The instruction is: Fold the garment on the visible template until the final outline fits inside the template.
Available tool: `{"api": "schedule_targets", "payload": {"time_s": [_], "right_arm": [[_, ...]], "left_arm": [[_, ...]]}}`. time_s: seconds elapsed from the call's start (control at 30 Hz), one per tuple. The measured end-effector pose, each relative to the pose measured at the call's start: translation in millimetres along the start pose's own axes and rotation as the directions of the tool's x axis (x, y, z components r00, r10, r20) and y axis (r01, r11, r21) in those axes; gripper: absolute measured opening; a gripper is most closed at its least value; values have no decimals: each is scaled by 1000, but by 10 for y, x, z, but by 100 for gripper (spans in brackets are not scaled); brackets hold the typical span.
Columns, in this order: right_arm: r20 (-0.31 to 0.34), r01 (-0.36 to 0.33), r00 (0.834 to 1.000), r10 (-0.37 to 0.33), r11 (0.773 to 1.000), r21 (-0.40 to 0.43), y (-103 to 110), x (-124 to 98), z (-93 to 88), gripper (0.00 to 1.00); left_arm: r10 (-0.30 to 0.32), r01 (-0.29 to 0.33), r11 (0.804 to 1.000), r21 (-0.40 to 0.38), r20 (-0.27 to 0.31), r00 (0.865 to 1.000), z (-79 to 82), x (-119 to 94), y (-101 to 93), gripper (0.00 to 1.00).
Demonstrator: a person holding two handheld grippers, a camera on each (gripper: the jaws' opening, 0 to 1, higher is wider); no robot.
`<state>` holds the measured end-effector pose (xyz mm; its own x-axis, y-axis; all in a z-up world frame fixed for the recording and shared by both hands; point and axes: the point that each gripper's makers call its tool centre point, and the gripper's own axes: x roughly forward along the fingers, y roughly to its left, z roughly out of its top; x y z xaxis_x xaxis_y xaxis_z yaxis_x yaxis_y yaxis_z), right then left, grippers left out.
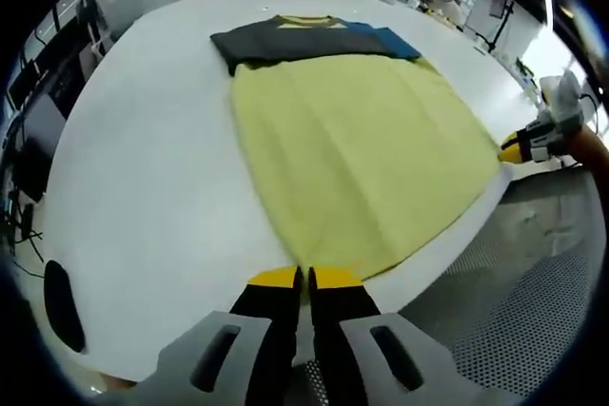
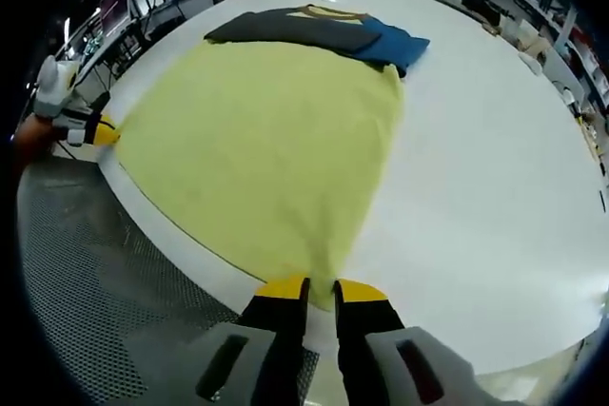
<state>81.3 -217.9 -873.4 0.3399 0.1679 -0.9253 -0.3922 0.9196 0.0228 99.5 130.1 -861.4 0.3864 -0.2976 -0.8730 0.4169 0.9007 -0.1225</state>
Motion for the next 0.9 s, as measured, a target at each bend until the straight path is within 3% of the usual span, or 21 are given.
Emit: {"api": "schedule_targets", "payload": {"time_s": [0.9], "right_arm": [[29, -10, 1000, 9, 1000, 7, 17, -48, 71, 0]], "left_arm": [[-23, 23, 1000, -12, 1, 1000, 1, 9, -55, 0]]}}
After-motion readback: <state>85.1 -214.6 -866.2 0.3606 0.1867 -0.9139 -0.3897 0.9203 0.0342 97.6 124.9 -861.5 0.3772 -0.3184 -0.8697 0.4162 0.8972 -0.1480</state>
